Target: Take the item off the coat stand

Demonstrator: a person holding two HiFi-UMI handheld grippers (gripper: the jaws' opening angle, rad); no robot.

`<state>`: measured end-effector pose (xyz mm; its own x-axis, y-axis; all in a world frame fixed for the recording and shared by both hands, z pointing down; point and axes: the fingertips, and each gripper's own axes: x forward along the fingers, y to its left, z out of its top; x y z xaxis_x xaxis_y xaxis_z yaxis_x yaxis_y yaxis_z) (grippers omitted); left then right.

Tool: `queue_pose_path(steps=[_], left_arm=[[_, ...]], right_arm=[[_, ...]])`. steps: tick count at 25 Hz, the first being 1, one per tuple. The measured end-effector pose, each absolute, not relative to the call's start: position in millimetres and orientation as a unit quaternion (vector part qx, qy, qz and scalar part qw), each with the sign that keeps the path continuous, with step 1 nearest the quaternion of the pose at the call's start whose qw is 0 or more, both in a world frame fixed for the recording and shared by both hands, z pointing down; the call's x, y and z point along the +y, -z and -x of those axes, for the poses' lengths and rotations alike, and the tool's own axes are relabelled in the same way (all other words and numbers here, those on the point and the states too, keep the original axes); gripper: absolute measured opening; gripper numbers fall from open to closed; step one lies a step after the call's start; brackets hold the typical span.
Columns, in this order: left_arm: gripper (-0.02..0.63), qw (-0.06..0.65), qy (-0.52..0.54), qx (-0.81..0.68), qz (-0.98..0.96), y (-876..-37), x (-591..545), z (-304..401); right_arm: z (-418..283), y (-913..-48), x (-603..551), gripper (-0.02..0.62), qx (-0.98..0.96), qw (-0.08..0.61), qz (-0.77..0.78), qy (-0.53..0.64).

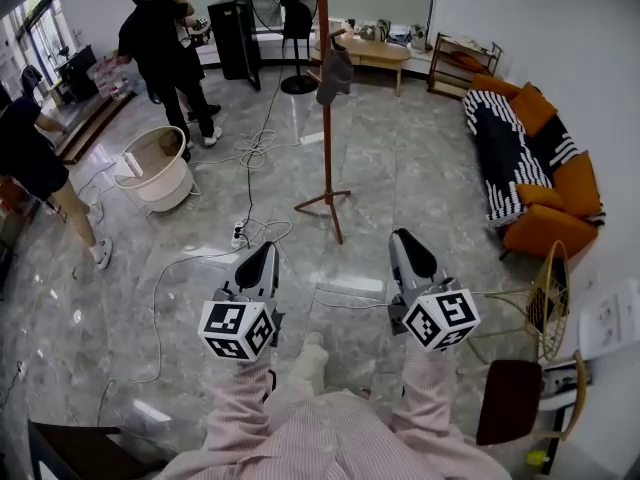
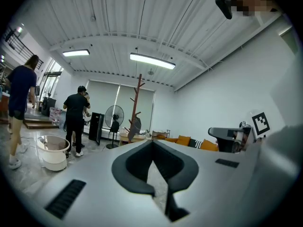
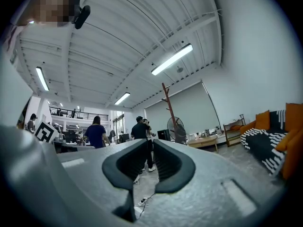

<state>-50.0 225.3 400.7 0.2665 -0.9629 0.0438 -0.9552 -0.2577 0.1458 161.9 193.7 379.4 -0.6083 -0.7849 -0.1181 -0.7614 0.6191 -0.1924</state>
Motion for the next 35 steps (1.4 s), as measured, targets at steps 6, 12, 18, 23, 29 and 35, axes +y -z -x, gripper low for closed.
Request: queue_pose_path(steps=[6,12,18,23,29,35], left_arm=[[0.002,0.086,0.023,-0.600,-0.795,-408.2,181.2,52.6],[0.002,0.097,0.023,-0.593,-0.799,-417.4,111.4,76.6],[0.002,0.107,0.021,-0.587,-0.802,-418.5,35.1,99.5],[0.002,0.109,0.019,-0.577,-0.809,-416.2,-23.2,118.3],[0.002,0.112,0.026,-0.567,-0.816,-413.4,-78.8,133.1],[0.002,0.117,0.028,-0.562,-0.818,-420.9,-115.9,137.6]], right_arm=[[-159.5,-385.4,151.2,0.053,0.891,0.093,0.439,0.074],[-136.2,-397.5,82.5,0.089,0.887,0.089,0.445,0.088],[-110.9,-400.5,10.4,0.123,0.885,0.089,0.446,0.104],[-88.8,-400.4,-43.9,0.146,0.880,0.089,0.452,0.111],[-73.1,-398.8,-93.3,0.158,0.876,0.093,0.461,0.110],[-65.5,-404.4,-131.3,0.170,0.874,0.094,0.464,0.112]])
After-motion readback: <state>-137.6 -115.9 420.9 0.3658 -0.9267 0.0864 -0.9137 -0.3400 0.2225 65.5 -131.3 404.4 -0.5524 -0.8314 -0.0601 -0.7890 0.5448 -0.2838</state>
